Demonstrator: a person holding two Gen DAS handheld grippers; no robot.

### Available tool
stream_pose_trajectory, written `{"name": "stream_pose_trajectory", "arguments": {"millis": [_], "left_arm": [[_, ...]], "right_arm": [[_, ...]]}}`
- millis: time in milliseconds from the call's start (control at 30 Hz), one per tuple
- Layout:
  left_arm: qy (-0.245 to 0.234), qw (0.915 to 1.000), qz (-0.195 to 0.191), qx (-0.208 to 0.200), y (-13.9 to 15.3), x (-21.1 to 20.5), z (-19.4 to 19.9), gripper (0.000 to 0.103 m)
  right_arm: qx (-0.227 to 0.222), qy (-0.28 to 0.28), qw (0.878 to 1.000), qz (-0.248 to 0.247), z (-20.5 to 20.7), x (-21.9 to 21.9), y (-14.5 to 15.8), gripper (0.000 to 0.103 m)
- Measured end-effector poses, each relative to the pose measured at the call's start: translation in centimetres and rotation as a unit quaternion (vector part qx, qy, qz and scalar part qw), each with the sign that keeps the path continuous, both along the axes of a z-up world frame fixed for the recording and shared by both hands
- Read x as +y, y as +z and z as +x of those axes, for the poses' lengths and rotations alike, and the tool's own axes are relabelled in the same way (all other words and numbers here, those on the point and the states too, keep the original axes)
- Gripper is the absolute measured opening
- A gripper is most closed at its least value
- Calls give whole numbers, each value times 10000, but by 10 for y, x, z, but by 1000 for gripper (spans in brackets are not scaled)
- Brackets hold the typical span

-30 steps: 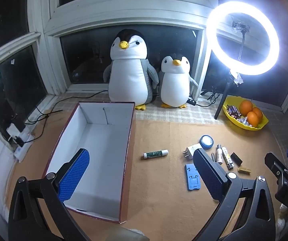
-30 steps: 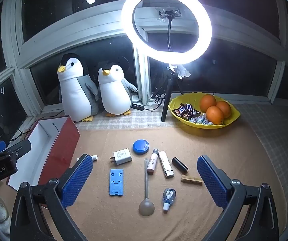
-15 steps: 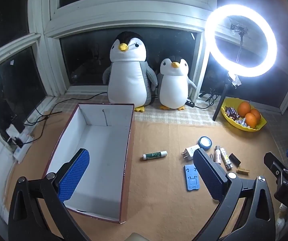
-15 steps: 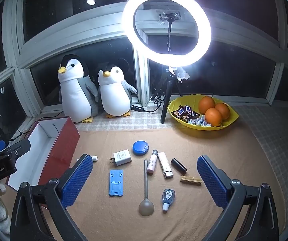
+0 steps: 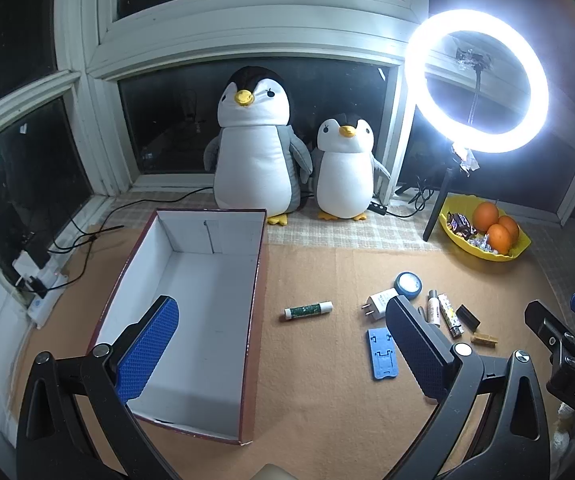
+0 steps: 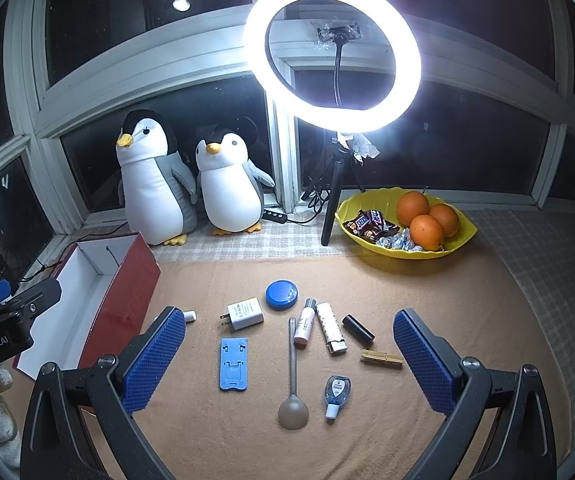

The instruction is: Organize rigid objects

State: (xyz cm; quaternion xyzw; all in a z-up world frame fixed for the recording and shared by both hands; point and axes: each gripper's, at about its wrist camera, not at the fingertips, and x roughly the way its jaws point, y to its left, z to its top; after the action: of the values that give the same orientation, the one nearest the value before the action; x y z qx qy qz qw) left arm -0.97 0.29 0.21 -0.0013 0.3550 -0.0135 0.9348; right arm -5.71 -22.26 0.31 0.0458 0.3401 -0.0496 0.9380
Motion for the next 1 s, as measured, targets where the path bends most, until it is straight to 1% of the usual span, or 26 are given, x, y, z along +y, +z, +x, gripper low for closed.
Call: {"name": "stream_pose_trajectory", "arguments": {"millis": [1000], "left_arm": [[-9,10000,19,-21,3,-1,3,103]], "right_arm": [[15,-4,10000,-11,0,5,-2,103]]}}
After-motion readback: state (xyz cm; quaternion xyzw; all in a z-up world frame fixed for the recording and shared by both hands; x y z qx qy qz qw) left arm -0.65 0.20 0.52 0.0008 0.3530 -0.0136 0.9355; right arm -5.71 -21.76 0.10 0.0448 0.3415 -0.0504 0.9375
